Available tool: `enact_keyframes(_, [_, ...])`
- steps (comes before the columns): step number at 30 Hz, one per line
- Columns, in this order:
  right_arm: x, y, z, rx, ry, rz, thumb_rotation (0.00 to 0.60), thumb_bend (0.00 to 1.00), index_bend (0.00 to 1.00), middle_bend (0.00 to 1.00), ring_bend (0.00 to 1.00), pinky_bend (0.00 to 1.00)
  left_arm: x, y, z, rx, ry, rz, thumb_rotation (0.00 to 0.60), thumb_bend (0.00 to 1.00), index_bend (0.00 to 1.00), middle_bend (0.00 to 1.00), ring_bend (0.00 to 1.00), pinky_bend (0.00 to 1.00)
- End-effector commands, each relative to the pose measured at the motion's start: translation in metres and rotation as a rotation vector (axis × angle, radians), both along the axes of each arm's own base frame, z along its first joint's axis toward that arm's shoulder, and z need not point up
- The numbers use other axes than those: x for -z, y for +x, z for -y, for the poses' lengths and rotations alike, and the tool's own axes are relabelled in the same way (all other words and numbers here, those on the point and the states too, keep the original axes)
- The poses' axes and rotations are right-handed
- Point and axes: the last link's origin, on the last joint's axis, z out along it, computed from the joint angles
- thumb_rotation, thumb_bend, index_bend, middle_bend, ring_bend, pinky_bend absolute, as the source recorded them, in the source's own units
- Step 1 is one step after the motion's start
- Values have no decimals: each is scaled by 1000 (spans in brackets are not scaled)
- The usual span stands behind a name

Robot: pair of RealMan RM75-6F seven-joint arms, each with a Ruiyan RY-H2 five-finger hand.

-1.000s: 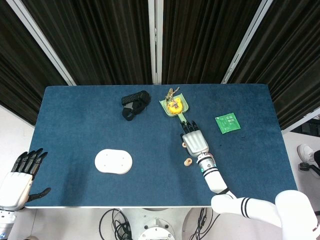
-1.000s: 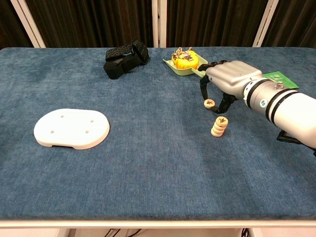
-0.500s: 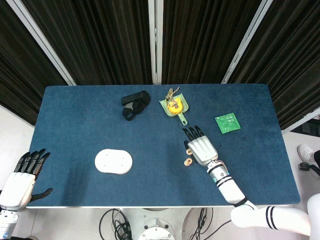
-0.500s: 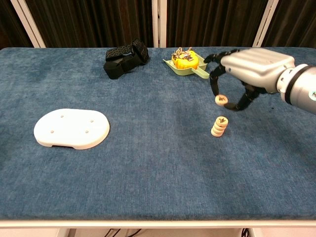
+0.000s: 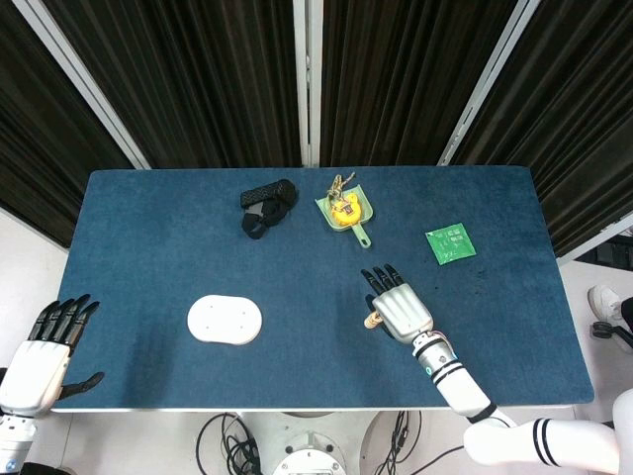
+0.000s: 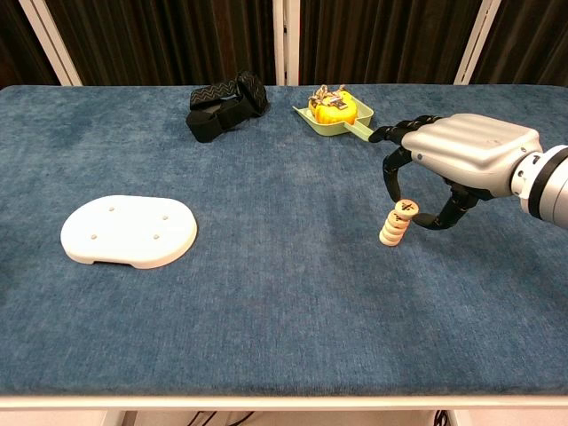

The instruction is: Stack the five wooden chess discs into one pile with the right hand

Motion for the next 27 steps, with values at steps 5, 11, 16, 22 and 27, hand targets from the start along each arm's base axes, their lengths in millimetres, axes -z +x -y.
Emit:
enact_keyframes(5, [5, 1, 1, 2, 2, 4, 600, 270, 546, 51, 0, 0, -1, 0, 0, 1, 1, 3, 600, 60, 0, 0, 0, 0])
enact_keyframes(11, [5, 2, 1, 4, 6, 7, 600, 270, 546, 51, 0, 0, -2, 0, 1, 0, 7, 7, 600, 60, 0, 0, 0, 0])
enact_keyframes(16, [5, 3, 1, 3, 10, 8, 600, 270, 530, 51, 0, 0, -2, 0, 1, 2, 6, 6, 600, 60, 0, 0, 0, 0])
enact_keyframes(22, [4, 2, 1, 8, 11, 2, 600, 268, 493, 48, 0, 0, -2, -1, 1, -2, 4, 6, 600, 60, 0, 0, 0, 0])
enact_keyframes(27, [4, 3, 1, 9, 11, 2, 600, 262, 477, 48, 0, 0, -2, -1, 0, -2, 5, 6, 600, 60, 0, 0, 0, 0])
